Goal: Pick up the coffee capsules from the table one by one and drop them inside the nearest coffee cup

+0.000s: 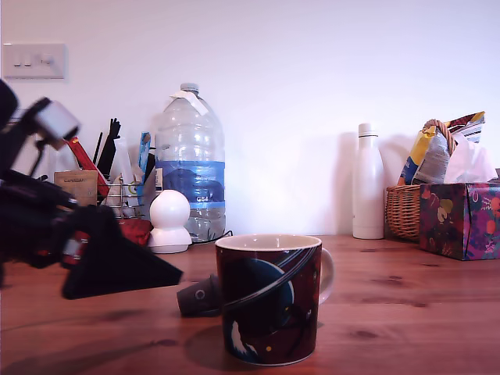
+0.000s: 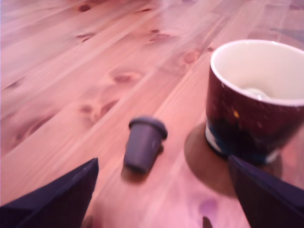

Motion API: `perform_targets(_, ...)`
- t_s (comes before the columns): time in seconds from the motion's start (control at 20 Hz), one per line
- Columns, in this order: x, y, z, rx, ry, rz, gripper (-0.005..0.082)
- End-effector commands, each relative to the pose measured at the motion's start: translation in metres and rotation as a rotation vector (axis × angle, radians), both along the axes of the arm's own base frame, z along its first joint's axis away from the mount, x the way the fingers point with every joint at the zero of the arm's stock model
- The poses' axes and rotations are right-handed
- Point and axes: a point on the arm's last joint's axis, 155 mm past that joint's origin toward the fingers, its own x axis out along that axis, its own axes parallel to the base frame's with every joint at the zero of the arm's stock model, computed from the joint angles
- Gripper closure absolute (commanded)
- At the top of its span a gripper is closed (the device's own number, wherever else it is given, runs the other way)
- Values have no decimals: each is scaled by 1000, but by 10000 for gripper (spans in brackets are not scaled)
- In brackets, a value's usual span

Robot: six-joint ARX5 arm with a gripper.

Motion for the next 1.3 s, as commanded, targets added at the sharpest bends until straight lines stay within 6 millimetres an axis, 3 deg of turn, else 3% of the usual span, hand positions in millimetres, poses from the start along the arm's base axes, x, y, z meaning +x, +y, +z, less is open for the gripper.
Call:
perform_targets(0.0, 0, -7, -7, 11, 4, -26, -23)
perform_targets(0.6, 22, -26, -44, 107, 163, -67, -1)
perform_targets(1.25, 20, -25, -52, 135, 221, -67, 610)
